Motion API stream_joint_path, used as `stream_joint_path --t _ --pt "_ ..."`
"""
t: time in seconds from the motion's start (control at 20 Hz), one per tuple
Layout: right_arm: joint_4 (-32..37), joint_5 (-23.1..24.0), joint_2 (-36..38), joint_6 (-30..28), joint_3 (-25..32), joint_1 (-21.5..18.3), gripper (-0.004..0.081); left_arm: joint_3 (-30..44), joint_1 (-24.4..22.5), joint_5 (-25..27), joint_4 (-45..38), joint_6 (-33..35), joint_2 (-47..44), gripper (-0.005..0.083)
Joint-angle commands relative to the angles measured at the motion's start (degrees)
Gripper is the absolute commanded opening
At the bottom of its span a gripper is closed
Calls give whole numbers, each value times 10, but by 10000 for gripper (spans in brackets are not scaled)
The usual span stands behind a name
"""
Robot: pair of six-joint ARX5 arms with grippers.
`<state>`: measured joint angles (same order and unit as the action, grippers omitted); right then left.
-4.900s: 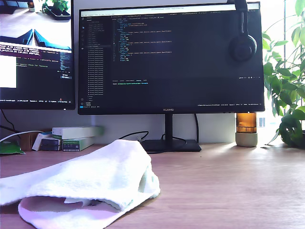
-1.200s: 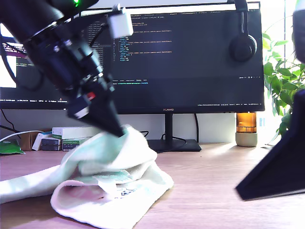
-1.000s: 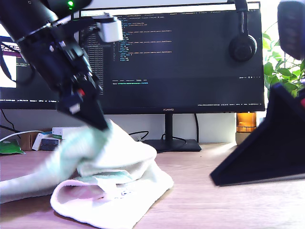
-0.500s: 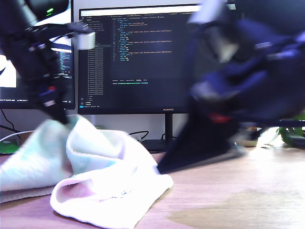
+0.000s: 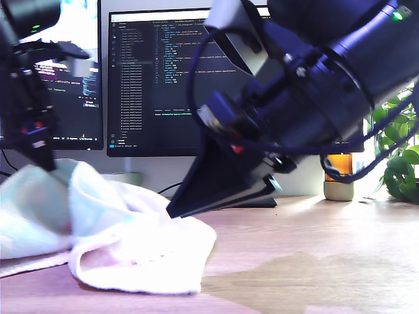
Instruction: Fold the tea towel to a neat square and place it to the right
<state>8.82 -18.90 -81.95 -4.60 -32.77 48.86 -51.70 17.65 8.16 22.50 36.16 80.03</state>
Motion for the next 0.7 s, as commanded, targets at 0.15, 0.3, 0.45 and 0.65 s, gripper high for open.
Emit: stream_joint_path --t 0.15,0.3,0.45,0.65 --pt "-14 0 0 -4 3 4 109 2 -15 -6 -43 -1 1 414" --pt "-15 0 0 -4 3 4 109 2 -28 1 -46 31 1 414" --pt "-15 0 0 -4 3 4 109 2 -52 15 -46 44 1 413" --pt "-15 0 0 -4 3 4 109 2 -85 37 -46 46 1 413"
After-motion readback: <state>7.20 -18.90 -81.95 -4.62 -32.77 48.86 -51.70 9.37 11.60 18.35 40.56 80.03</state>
